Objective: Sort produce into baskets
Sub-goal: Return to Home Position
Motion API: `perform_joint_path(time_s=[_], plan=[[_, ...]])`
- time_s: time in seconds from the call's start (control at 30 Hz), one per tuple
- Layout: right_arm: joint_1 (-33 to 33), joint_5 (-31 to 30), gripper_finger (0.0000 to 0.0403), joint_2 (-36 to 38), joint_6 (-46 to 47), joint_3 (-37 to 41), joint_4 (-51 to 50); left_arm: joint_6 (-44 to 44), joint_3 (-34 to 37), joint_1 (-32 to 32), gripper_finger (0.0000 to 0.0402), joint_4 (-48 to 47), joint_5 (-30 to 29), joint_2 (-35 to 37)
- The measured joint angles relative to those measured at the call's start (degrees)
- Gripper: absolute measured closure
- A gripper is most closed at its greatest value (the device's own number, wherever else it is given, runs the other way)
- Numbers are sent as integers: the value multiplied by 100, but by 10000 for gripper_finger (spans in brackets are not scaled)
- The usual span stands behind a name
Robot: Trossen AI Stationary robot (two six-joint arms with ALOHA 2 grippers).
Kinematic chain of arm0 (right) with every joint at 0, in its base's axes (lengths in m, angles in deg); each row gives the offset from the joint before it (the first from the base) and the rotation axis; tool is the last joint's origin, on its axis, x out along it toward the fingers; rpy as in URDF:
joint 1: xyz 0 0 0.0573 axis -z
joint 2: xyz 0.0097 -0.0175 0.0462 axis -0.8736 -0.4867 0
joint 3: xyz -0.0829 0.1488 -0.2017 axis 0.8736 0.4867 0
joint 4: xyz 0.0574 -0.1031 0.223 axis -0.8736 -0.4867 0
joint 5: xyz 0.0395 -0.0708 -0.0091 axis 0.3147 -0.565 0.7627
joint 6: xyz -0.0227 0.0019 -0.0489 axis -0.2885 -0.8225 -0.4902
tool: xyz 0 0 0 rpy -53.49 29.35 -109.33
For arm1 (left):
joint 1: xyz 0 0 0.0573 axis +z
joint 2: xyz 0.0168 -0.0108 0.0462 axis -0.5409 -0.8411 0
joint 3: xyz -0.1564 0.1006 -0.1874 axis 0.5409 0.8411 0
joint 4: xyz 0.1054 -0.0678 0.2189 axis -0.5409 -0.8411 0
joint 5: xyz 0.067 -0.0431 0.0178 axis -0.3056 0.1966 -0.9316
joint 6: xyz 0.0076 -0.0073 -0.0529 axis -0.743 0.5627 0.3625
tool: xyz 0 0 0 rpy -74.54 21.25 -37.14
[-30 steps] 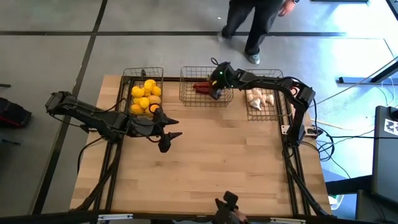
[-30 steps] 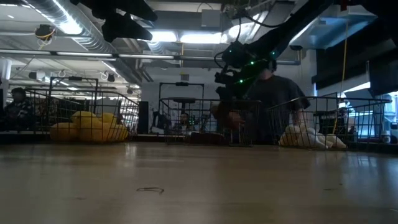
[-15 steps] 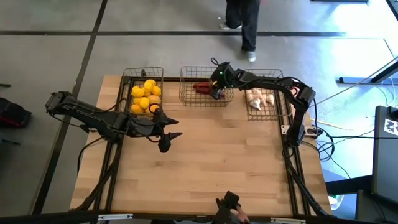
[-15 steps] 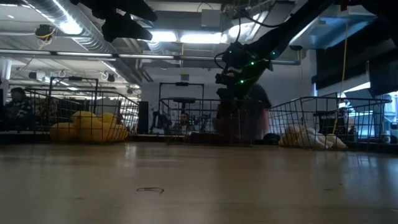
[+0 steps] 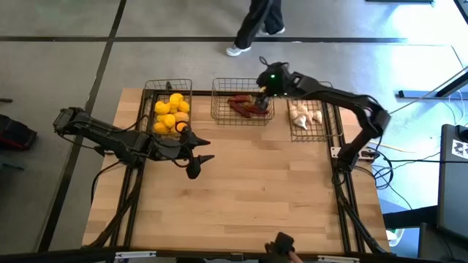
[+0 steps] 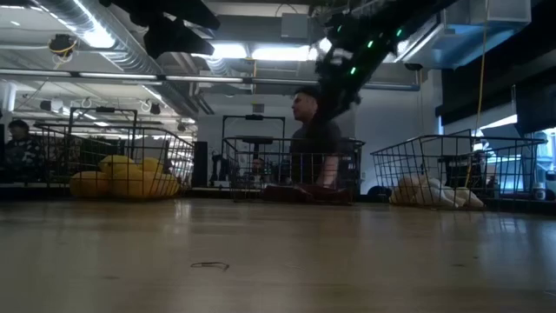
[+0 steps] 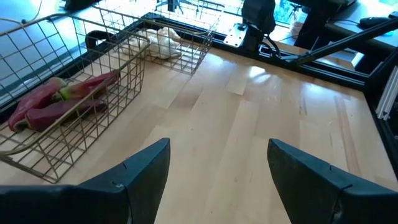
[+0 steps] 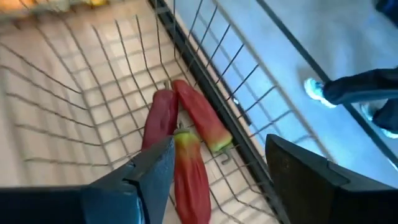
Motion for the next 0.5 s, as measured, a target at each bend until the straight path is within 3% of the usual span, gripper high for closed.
perform_joint_path(time_s=[0.33, 0.5], plan=[[-628, 23, 167, 1654, 20, -6, -1414, -319, 2, 198, 137, 252, 6, 2], [-924, 516, 198, 2343, 254, -4, -1990, -475, 2, 407, 158, 257, 24, 2]])
